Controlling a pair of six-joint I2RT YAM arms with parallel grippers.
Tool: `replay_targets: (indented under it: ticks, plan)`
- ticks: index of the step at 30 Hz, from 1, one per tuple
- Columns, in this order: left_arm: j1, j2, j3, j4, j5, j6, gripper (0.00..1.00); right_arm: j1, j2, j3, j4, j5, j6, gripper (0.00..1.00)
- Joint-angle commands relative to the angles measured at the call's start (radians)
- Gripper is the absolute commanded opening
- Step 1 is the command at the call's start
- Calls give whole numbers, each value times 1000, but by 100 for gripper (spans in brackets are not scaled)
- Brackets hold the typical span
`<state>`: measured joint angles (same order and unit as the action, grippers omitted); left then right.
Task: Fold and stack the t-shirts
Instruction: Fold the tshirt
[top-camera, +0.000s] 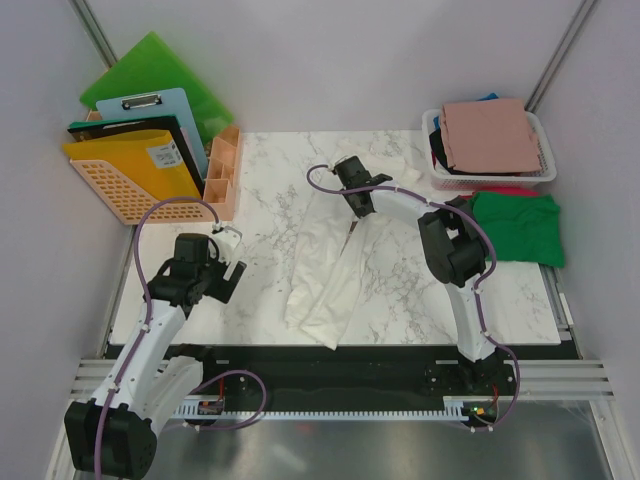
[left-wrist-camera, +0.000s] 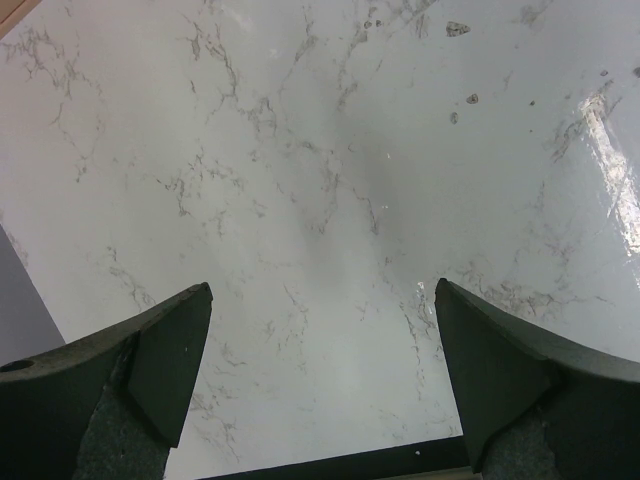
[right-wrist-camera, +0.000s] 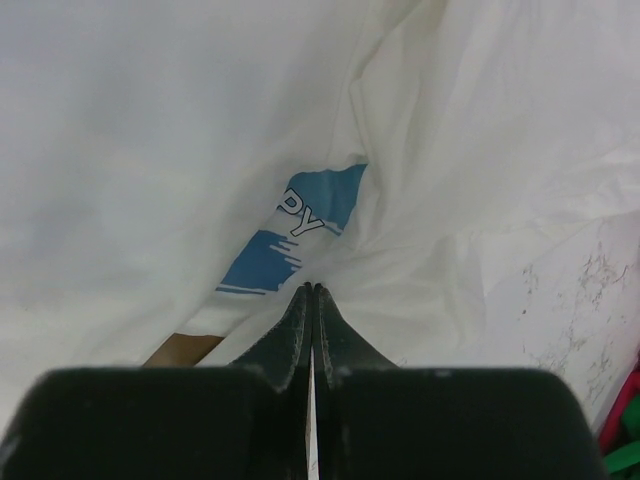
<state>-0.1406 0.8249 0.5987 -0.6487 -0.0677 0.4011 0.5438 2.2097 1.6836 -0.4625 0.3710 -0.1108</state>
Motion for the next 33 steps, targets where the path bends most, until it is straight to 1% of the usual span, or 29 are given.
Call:
replay_targets:
  ticks: [1, 7, 9, 12, 13, 14, 15, 16, 18, 20, 23, 24, 27, 30, 33]
  plan:
    - [4, 0, -2, 14, 22, 27, 100, 1, -50, 41, 25, 17, -12, 0]
    - [4, -3, -4, 12, 19, 30, 99, 1, -56, 76, 9, 46, -23, 0]
    - [4, -6, -4, 11, 19, 31, 99, 1, -59, 62, 4, 62, -23, 2]
    - [4, -4, -4, 14, 20, 31, 100, 1, -77, 30, 11, 71, -23, 25]
    - [4, -1, -4, 14, 22, 30, 99, 1, -85, 19, 15, 69, -23, 42]
    - [4, 0, -4, 14, 22, 30, 99, 1, -99, 2, 21, 63, -23, 51]
    - [4, 0, -4, 14, 23, 31, 99, 1, -102, -2, 31, 62, -23, 69]
    - [4, 0, -2, 14, 23, 30, 99, 2, -105, -5, 36, 57, -21, 74]
    - [4, -3, -2, 14, 23, 31, 99, 1, -104, 2, 35, 46, -17, 79]
    - [4, -1, -4, 14, 22, 31, 99, 1, -96, 17, 36, 33, -15, 79]
    - [6, -3, -4, 11, 20, 33, 99, 4, -65, 51, 38, 26, -16, 71]
    - [4, -4, -4, 11, 19, 31, 99, 1, -55, 62, 38, 35, -17, 64]
    - [4, -6, -4, 12, 17, 31, 99, 1, -13, 96, 38, 43, -13, 55]
    - [4, -6, -5, 12, 20, 33, 99, 1, 10, 99, 41, 42, -12, 48]
    - [4, -1, -5, 11, 20, 33, 99, 1, 18, 94, 41, 43, -15, 48]
